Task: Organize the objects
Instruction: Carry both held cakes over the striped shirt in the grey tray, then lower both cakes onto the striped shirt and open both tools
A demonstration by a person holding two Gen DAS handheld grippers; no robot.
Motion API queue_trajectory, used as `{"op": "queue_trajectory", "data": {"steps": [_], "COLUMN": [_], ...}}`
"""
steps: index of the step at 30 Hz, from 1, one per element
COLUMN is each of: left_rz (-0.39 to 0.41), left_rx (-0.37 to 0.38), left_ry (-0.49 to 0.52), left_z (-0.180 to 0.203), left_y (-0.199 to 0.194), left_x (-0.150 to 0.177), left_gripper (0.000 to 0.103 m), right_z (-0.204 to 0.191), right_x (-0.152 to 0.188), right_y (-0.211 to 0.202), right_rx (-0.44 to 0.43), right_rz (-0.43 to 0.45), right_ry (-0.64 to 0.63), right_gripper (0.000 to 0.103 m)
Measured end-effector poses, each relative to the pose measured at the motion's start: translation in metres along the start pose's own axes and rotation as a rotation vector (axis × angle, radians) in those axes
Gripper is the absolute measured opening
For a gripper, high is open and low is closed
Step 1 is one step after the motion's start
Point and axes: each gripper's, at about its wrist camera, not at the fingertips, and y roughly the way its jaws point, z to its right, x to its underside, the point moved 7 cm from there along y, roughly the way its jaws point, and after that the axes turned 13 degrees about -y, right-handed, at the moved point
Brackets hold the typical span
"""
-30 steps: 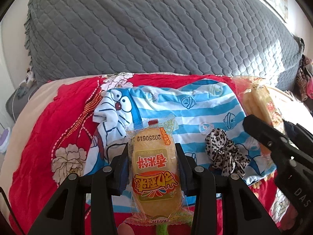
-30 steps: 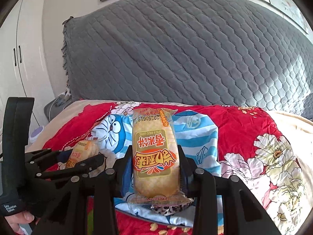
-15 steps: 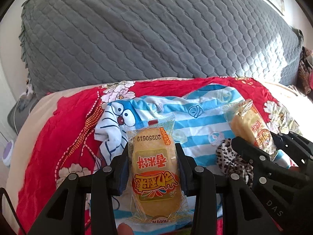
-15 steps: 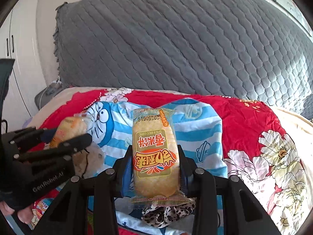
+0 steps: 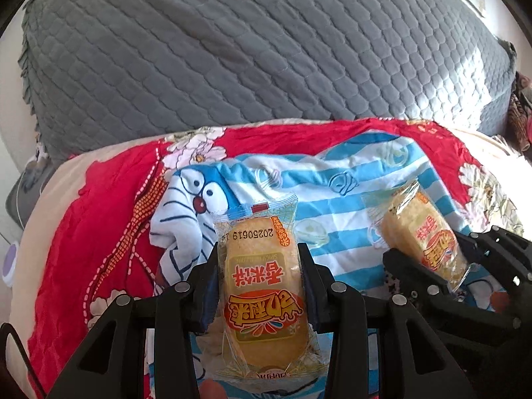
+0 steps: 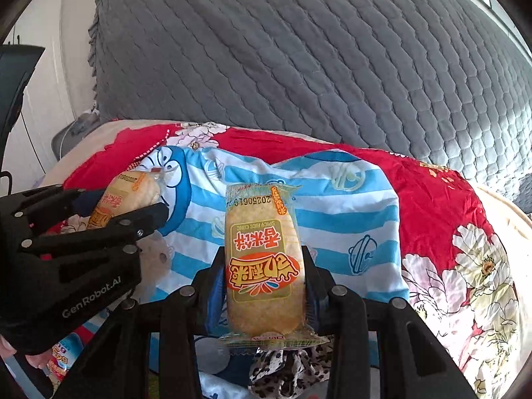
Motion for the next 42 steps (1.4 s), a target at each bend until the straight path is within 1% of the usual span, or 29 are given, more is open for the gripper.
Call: {"op": "queue_trajectory", "data": {"steps": [6,8,10,12,16,24,28,34,38,40,42], "left_rz": [-0.034,-0.042,-0.042,-0.041,-0.048,-0.052,-0.054,-0.061,-0.096,-0.085,-0.085], "left_rx": [-0.017,-0.021,-0.027,-0.022,-0.018,-0.003,-0.009,-0.014,-0.024,-0.03,-0.026], "left_ry": [0.002,0.006,0.017,0.014,0.007,0.02,0.044,0.031,0.029,0.03,0.025], "left_z": [-0.007,-0.008,-0.008,-0.008,-0.007,0.002,0.006,0.003,0.002,0.002,0.002], "left_y": [0.018,0.023,0.027,0.028,0.032,0.03,0.032,0.041,0.049,0.047,0.044], "left_x": [0.008,0.011,0.012,0.013,0.018,0.024,0.027,0.03,0.036,0.036,0.035], "left_gripper": [0.043,0.043,0.043,0.043,0.043,0.043,0.044,0.044,0.049,0.05,0.054], "right_z": [0.0,-0.001,0.0,0.0,0.002,0.003,0.001,0.0,-0.001,-0.001,-0.001], "right_x": [-0.001,0.001,0.004,0.007,0.018,0.023,0.025,0.03,0.03,0.031,0.031], "right_y": [0.014,0.02,0.027,0.033,0.044,0.042,0.042,0.039,0.036,0.033,0.03], "right_rx": [-0.005,-0.005,0.011,0.015,0.03,0.018,-0.006,-0.003,0.005,0.01,0.005], "right_rz": [-0.026,-0.041,-0.052,-0.056,-0.094,-0.092,-0.103,-0.107,-0.105,-0.109,-0.108], "right_ry": [0.001,-0.001,-0.007,-0.015,-0.023,-0.012,-0.006,-0.028,-0.052,-0.057,-0.054], "right_gripper": [0.04,0.04,0.04,0.04,0.039,0.039,0.039,0.04,0.04,0.04,0.04]}}
